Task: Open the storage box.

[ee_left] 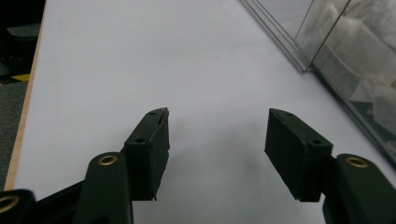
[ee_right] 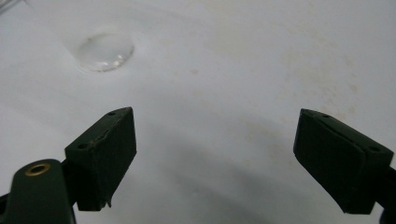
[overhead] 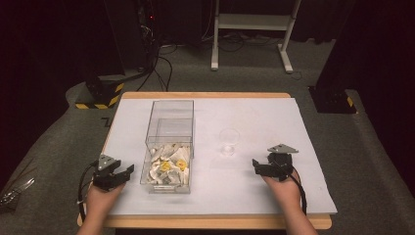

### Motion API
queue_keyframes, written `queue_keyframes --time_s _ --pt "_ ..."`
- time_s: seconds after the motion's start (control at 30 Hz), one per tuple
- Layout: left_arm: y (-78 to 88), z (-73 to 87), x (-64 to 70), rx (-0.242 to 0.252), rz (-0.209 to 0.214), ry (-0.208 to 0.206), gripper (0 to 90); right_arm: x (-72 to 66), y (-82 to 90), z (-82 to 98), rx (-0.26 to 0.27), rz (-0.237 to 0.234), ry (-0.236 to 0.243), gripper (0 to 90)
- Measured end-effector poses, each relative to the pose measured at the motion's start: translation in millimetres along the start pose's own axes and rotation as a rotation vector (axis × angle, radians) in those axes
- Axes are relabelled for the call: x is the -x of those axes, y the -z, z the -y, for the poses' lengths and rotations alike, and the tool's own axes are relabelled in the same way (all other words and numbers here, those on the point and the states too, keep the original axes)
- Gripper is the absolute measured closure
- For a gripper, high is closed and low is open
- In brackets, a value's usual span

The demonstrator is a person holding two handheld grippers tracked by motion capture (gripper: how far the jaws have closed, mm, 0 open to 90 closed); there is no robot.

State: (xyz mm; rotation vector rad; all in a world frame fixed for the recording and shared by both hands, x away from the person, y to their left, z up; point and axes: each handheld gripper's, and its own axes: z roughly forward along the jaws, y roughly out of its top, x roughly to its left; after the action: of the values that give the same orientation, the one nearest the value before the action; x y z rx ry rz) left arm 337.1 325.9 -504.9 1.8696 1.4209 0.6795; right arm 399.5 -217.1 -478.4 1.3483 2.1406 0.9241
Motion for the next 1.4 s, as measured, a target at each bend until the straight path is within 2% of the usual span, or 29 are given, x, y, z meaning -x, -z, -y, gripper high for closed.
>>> queue_keyframes --time_s 0.07,0.13,0.17,0.37,0.5,0.57,0.63,1.4 --pt "-0.5 -0.1 -0.5 -0.007 0.004 -0.008 38.0 -6.1 0.2 -4.6 0.001 -0.017 0.001 13.4" --pt "-1.8 -0.2 -2.4 -0.021 0.018 0.015 36.7 -11.8 0.3 -9.3 -0.004 -0.029 0.017 13.3" --pt "-2.0 -0.3 -3.1 -0.032 0.021 0.014 36.5 -15.1 1.1 -11.8 -0.002 -0.033 0.022 13.3" --pt "-3.8 -0.7 0.3 -0.04 0.013 -0.01 36.4 -32.5 7.9 -27.1 0.024 -0.061 0.067 13.3" --pt "-4.1 -0.6 0.1 -0.041 0.025 0.004 35.0 -39.4 6.7 -33.4 0.038 -0.075 0.075 13.3" --pt "-4.3 -0.9 -0.1 -0.041 0.021 -0.007 34.1 -43.1 6.4 -35.6 0.053 -0.082 0.086 13.4" --pt "-4.7 -0.8 0.6 -0.04 0.02 -0.001 33.9 -47.1 6.8 -37.2 0.065 -0.092 0.088 13.5" --pt "-5.0 -0.7 3.5 -0.048 0.014 -0.017 31.6 -106.2 16.6 -58.5 0.118 -0.231 0.159 14.4"
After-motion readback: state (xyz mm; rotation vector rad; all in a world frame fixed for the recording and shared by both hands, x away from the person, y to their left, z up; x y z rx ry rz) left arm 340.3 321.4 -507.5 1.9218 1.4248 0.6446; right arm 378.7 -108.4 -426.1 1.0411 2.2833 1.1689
